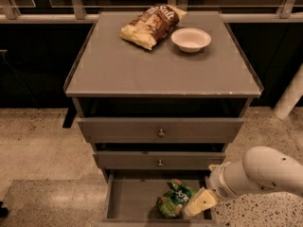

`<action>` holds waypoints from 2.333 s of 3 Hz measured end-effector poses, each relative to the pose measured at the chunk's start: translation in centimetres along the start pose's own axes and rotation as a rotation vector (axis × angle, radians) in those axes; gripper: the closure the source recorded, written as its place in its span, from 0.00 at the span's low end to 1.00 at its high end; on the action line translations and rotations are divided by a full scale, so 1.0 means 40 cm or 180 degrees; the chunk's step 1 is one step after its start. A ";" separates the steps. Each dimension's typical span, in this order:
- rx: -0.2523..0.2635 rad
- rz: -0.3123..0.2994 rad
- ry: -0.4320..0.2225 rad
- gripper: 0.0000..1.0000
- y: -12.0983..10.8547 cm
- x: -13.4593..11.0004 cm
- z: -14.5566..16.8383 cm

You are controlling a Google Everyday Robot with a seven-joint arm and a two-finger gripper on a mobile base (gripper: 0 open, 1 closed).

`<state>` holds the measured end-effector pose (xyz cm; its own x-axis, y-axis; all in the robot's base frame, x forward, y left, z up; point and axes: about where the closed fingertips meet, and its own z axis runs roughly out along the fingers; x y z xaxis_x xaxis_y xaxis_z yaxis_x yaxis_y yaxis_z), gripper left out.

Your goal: Pick green rice chip bag from bottom drawer and place on counter

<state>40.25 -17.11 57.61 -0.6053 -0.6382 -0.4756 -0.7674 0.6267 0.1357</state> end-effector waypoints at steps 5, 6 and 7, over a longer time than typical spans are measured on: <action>-0.0808 0.0267 0.0016 0.00 0.124 0.100 0.332; -0.0688 0.0151 -0.0080 0.00 0.110 0.107 0.372; -0.0626 -0.0139 -0.0129 0.00 0.058 0.084 0.442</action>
Offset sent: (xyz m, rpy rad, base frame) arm -0.0170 0.0538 -0.1384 0.2216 0.1957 0.0599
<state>40.19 -9.91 40.96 -0.5646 -0.6419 -0.5188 -0.8216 0.4968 0.2795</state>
